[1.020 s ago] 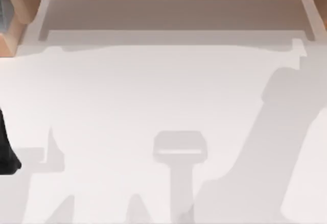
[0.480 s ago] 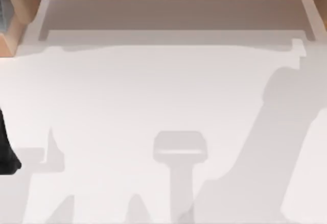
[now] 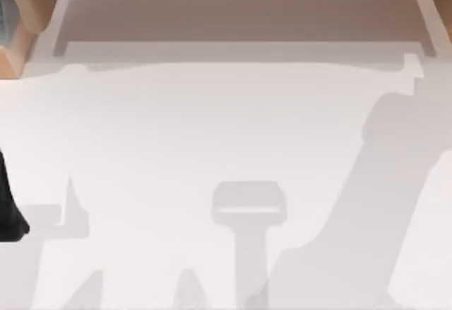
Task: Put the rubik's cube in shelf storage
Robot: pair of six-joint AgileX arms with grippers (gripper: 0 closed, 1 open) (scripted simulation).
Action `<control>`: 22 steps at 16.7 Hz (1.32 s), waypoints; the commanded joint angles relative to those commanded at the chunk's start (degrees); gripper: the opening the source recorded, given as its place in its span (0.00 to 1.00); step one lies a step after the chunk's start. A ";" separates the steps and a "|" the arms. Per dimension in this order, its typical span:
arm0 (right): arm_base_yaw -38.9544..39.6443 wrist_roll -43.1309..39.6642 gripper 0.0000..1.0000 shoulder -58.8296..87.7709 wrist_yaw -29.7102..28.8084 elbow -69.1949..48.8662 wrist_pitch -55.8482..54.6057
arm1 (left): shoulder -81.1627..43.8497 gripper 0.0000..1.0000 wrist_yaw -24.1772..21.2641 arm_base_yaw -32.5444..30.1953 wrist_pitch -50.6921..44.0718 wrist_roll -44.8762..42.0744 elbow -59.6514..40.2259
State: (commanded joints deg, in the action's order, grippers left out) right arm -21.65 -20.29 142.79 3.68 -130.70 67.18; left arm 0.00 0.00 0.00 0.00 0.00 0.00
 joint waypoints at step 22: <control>-0.25 0.05 0.00 1.17 -0.01 -9.14 7.90 | 0.00 1.00 0.00 0.00 0.00 0.00 0.00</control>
State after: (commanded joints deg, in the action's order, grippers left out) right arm -21.90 -20.24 143.97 3.67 -139.84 75.08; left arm 0.00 0.00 0.00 0.00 0.00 0.00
